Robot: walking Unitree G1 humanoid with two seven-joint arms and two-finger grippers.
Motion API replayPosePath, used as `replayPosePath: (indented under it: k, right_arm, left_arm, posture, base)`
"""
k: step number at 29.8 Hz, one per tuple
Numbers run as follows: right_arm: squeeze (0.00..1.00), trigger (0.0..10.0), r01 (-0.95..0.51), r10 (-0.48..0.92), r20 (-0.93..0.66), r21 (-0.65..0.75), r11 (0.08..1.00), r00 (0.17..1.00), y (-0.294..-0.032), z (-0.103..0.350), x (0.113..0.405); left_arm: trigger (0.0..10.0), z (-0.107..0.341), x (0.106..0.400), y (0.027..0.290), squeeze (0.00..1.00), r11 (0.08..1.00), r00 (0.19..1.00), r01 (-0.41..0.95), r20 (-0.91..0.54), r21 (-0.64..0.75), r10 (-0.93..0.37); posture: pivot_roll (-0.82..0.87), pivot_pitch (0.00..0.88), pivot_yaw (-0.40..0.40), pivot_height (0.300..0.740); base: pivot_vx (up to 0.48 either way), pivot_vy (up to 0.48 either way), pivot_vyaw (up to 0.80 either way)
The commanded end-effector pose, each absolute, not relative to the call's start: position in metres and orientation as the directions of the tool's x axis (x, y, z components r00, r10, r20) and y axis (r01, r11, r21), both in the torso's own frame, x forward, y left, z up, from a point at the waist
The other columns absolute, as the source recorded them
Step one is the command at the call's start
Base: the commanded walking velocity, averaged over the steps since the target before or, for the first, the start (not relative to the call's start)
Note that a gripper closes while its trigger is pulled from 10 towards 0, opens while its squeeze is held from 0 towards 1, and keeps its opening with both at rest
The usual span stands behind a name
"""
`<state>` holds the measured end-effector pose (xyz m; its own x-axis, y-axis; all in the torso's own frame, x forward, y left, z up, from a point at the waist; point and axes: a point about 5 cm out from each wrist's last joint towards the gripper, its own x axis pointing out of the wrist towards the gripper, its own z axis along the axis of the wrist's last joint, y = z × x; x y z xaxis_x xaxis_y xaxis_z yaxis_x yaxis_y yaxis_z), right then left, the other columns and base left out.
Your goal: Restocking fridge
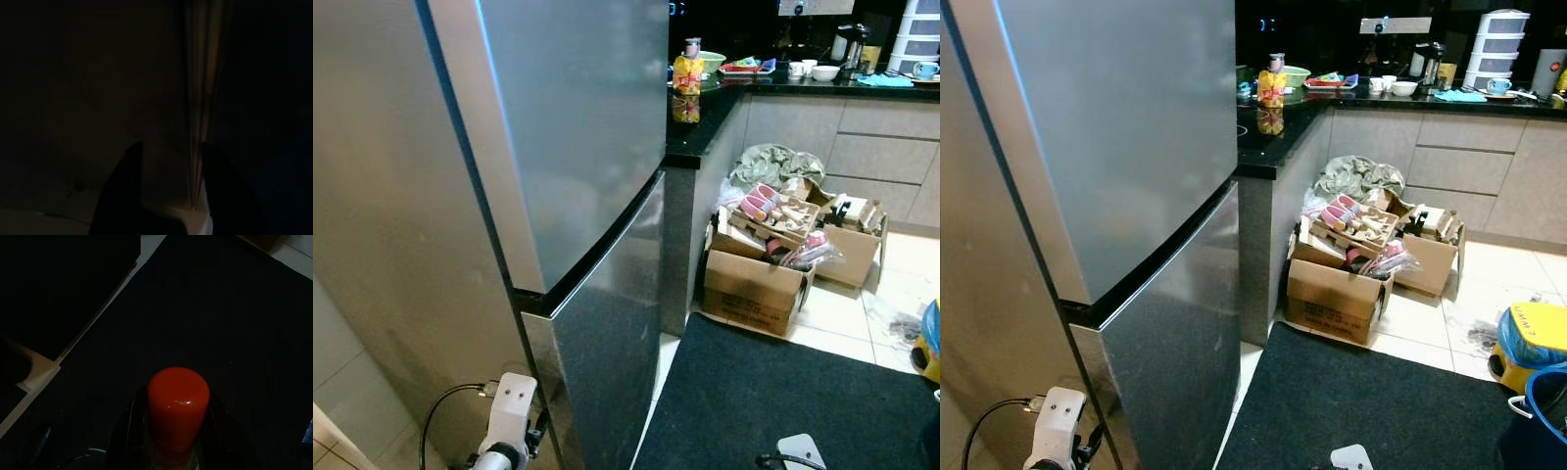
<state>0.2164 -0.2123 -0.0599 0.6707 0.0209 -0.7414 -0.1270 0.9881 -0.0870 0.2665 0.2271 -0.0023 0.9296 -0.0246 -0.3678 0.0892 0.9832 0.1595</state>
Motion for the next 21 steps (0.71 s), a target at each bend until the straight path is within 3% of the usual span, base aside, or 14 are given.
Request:
replayPosePath:
  k: [1,11,21]
  right_arm:
    - [0.0,10.0,-0.129,0.025,-0.744,-0.083,0.988,0.668,-0.209,-0.061,0.216]
    - [0.0,10.0,-0.139,0.03,-0.747,-0.085,0.987,0.664,-0.208,-0.063,0.213]
    - [0.0,10.0,-0.141,0.025,-0.746,-0.093,0.986,0.666,-0.205,-0.063,0.214]
  left_arm:
    - [0.0,0.002,0.265,0.238,0.0,0.985,0.938,0.066,-0.346,0.162,-0.006]
    - [0.0,0.007,0.261,0.249,0.0,0.992,0.958,0.005,-0.286,0.124,0.031]
    - [0.0,0.015,0.271,0.237,0.0,0.99,0.971,0.062,-0.236,0.123,-0.031]
  posture:
    - [-0.09,0.054,0.027,0.74]
    - [-0.09,0.058,0.023,0.74]
    - [-0.1,0.067,0.021,0.74]
  base:
    - [0.0,0.0,0.0]
    - [0.0,0.0,0.0]
    - [0.0,0.0,0.0]
